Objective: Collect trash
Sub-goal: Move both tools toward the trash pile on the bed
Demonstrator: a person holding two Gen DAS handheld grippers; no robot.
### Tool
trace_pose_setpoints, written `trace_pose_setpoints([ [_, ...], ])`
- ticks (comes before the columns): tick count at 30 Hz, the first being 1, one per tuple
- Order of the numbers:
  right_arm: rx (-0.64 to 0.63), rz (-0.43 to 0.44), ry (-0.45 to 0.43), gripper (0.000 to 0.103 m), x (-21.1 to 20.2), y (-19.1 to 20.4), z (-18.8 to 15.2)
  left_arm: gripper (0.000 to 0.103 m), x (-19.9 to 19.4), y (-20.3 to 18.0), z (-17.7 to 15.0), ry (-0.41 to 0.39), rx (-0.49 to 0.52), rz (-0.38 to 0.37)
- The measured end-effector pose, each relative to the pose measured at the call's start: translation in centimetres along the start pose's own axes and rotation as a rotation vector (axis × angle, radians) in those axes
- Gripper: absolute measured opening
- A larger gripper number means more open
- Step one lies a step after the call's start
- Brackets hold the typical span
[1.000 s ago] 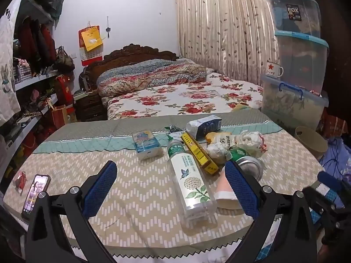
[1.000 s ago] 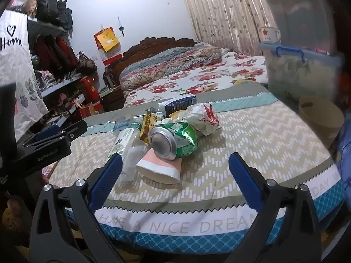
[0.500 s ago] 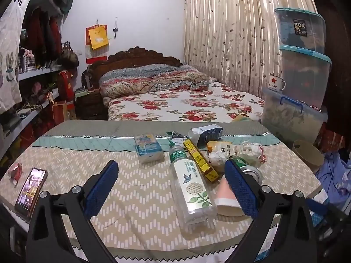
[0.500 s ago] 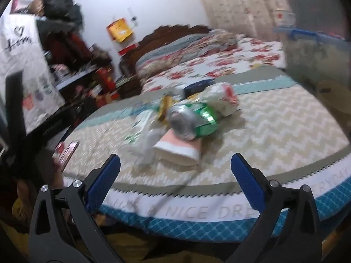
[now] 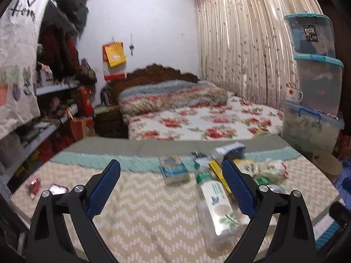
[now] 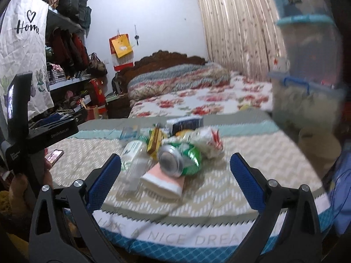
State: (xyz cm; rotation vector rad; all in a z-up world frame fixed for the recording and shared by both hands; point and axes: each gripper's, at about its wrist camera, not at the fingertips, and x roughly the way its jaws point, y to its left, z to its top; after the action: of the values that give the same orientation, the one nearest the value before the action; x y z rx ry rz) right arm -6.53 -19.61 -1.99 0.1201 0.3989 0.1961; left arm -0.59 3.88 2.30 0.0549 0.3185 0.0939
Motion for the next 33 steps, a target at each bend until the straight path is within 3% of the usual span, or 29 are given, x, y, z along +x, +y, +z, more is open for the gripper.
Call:
trace_pose_setpoints([
  [8, -0.038, -0.003, -0.034, 0.082, 0.2, 0.5, 1.0, 0.090, -0.2, 0.8, 0.6, -0.040, -0.022, -0.015],
  [18, -0.043, 0.006, -0.007, 0.081, 0.5, 0.8, 0.3, 0.094, 0.9, 0.8, 0.0, 0.001, -0.006, 0.021],
  [26, -0.032, 0.015, 0.019, 0.081, 0.8, 0.7, -0.1, 0.094, 2.1, 1.6, -0.6, 0.057, -0.019, -0.022],
  [33, -0.040, 0.019, 0.029, 0.081, 0.9, 1.0, -0.3, 0.094, 3.2, 1.8, -1.2, 0.098, -0.008, -0.014],
])
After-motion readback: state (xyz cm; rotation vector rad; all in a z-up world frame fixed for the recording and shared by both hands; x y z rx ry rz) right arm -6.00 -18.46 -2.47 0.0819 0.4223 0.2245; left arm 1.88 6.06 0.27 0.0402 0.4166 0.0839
